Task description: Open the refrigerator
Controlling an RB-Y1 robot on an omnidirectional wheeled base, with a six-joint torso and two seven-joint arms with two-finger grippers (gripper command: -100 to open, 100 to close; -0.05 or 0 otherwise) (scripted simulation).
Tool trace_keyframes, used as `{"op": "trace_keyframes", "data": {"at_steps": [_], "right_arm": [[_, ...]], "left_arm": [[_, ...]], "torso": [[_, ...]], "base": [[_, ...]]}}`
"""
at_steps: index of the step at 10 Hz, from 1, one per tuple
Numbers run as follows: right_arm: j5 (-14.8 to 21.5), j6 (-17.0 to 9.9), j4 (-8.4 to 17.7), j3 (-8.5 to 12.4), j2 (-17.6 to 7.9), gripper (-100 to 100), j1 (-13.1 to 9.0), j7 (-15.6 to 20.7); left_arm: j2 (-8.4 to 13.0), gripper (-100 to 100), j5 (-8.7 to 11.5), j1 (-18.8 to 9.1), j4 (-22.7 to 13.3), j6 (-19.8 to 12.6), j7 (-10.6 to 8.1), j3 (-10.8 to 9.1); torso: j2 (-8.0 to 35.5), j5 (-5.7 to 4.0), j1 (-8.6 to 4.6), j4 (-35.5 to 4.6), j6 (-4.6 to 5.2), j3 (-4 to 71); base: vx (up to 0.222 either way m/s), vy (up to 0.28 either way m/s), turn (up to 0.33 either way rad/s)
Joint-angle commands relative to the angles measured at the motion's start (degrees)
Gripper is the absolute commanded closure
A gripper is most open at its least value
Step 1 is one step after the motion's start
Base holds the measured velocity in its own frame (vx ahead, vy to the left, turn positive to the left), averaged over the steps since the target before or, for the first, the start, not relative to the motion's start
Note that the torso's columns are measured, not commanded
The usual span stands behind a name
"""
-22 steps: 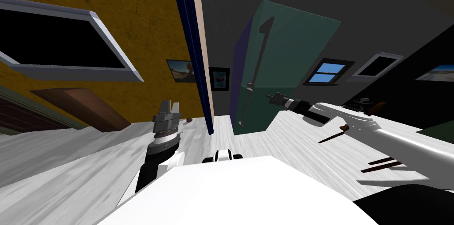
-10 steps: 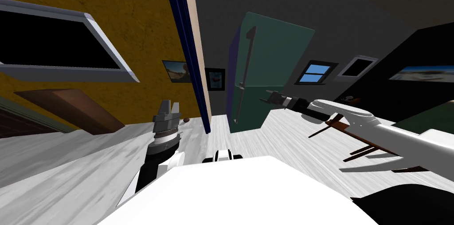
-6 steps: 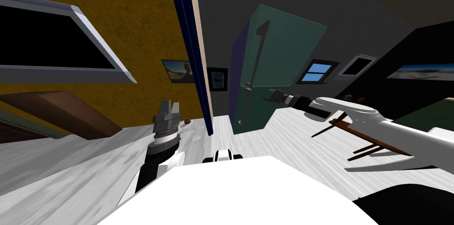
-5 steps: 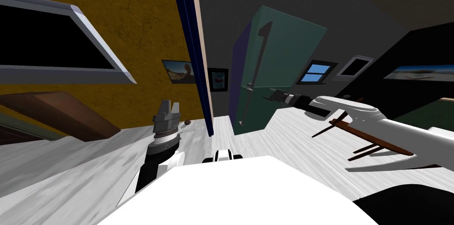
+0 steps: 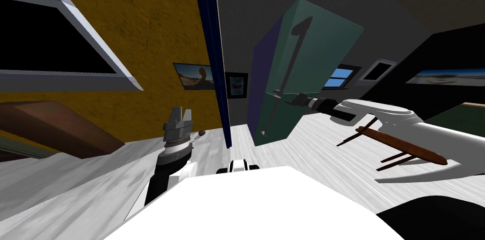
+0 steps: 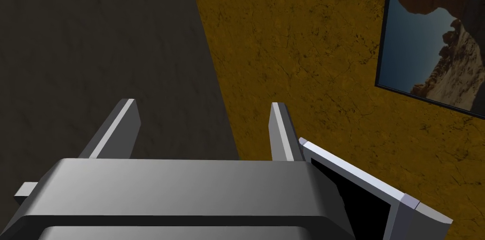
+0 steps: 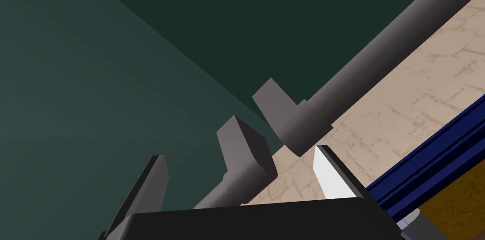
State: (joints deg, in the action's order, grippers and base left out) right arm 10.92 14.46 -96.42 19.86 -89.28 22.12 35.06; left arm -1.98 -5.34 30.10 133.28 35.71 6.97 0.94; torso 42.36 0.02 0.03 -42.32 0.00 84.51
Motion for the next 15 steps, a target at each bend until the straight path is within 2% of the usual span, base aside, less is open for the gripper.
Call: {"op": "trace_keyframes", "data": {"at_steps": [1,5,6,7,9,10,11,12,13,14,15], "right_arm": [[-0.19,-2.24,2.11,-0.34,-1.89,-100,-0.69,-0.77],[-0.36,-5.27,5.29,0.2,-4.41,-100,-0.61,-1.89],[-0.35,-4.5,4.97,-0.16,-4.07,-100,0.15,-1.84],[-0.34,-5.68,6.35,-0.72,-4.03,-100,0.13,-2.16],[-0.33,-6.62,7.43,-1.1,-4.01,-100,0.05,-2.45],[-0.23,-6.14,6.78,-0.91,-3.71,-100,0.84,-2.32],[-0.34,-5.45,6.08,-0.62,-4.04,100,0.15,-2.09],[-0.34,-4.74,5.28,-0.34,-4.05,100,0.21,-1.88],[-0.26,-4.78,6.5,-1.57,-3.7,100,-0.89,-1.76],[-0.25,-4.55,6.48,-1.6,-3.67,-100,-0.95,-1.67],[-0.25,-4.58,6.5,-1.59,-3.68,-100,-0.95,-1.68]], "left_arm": [[0.0,0,0.0,0.0,0.0,0.0,0.0,0.0],[0.0,0,0.0,0.0,0.0,0.0,0.0,-0.01],[0.0,0,0.0,0.0,0.0,0.0,0.0,-0.01],[0.01,0,0.0,-0.01,0.0,0.0,0.0,-0.01],[0.02,0,0.0,-0.03,-0.01,-0.01,0.0,-0.02],[0.02,0,0.0,-0.02,-0.01,-0.01,0.0,-0.02],[0.02,0,0.0,-0.01,0.0,0.0,0.0,-0.02],[0.02,0,0.0,0.01,0.0,0.0,0.0,-0.02],[0.02,0,0.0,0.01,0.0,0.0,0.0,-0.02],[0.02,0,0.0,0.0,0.0,0.0,0.0,-0.02],[0.02,0,0.0,-0.01,0.0,0.0,0.0,-0.02]], "torso": [[-0.05,0.0,0.0,0.02,0.0,0.04],[-0.38,0.25,0.32,0.02,-0.46,0.31],[-0.58,0.43,0.52,0.0,-0.64,0.47],[-0.5,0.3,0.31,0.08,-0.62,0.42],[-0.67,0.09,0.03,0.21,-0.69,0.5],[-0.87,0.13,0.01,0.22,-0.58,0.65],[-0.85,0.07,0.06,0.27,-0.3,0.6],[-0.73,0.04,0.07,0.22,-0.07,0.49],[-0.45,0.02,0.08,0.15,-0.05,0.3],[-0.08,-0.01,-0.02,0.05,-0.08,0.07],[0.12,-0.05,-0.1,-0.02,-0.05,-0.07]], "base": [[0.097,0.182,-0.048],[0.079,0.19,-0.067],[0.023,0.072,-0.076],[-0.042,-0.016,0.134],[-0.067,-0.041,0.204],[-0.041,-0.019,0.016],[0.037,0.007,-0.253],[0.081,0.036,-0.276],[0.038,0.024,-0.049],[0.011,0.004,0.006],[0.007,0.001,-0.008]]}}
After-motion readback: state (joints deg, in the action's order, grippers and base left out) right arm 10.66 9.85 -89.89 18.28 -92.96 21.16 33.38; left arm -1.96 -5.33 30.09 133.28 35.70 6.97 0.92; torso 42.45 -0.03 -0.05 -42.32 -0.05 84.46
